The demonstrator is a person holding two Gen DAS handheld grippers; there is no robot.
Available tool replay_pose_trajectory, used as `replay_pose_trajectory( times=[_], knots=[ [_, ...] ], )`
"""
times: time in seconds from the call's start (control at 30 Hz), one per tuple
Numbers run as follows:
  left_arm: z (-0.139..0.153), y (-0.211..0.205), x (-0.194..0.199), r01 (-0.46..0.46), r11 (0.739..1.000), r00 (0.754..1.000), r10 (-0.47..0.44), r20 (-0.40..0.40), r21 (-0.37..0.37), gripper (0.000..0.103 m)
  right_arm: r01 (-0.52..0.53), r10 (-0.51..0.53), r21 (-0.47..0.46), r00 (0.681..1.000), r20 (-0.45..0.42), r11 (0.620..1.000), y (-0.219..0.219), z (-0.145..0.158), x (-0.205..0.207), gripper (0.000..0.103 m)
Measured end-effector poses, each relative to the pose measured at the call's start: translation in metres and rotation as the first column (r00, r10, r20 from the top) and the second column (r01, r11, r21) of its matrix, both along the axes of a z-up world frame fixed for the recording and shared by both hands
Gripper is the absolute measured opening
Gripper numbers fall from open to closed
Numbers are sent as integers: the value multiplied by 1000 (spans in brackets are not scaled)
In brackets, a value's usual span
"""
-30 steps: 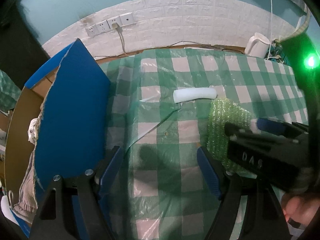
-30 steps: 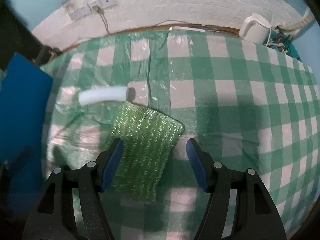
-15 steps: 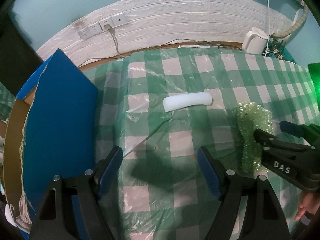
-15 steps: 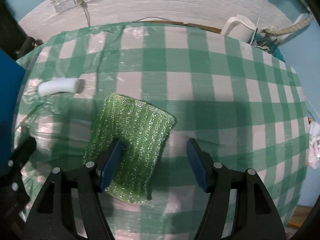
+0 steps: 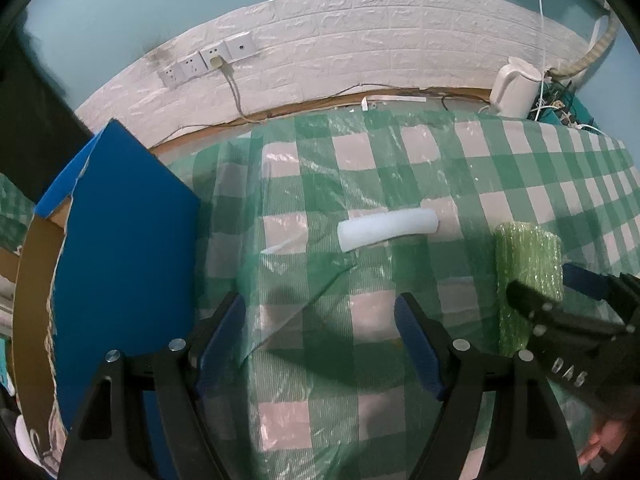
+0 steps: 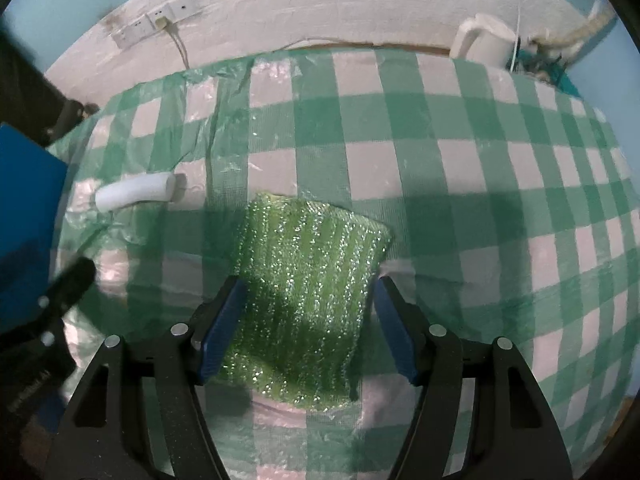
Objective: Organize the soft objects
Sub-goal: 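Grasp the green mesh pad with the right gripper while the left grasps the white foam tube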
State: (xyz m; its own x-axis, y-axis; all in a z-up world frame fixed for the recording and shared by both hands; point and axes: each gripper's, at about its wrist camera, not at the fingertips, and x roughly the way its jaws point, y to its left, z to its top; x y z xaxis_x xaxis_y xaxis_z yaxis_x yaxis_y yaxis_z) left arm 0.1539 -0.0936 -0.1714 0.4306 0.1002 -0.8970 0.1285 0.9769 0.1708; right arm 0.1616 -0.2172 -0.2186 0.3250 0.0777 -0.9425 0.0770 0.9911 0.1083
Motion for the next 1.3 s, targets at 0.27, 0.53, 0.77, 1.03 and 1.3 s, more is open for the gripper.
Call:
replay_pose_trajectory(
  times=[0.27,0.53,0.77,1.03,1.3],
  knots=[
    [-1,-6,15,40,999,999,-40,-4,-6,80,-55,58,-69,998,34,996,15,5,-6,54],
    [1,-18,26,122,992,992,-122,14,-1,81,-118,119,-28,992,45,993,27,9,-3,13],
    [-7,-33,30,216,974,975,-219,30,64,81,-85,84,21,994,64,996,19,15,-7,12],
    [-18,-41,38,244,968,969,-246,14,58,81,-51,47,68,997,61,996,9,16,-8,12],
    [-29,-46,48,251,966,968,-251,-3,52,80,-46,41,75,997,60,996,2,16,-8,12]
  ],
)
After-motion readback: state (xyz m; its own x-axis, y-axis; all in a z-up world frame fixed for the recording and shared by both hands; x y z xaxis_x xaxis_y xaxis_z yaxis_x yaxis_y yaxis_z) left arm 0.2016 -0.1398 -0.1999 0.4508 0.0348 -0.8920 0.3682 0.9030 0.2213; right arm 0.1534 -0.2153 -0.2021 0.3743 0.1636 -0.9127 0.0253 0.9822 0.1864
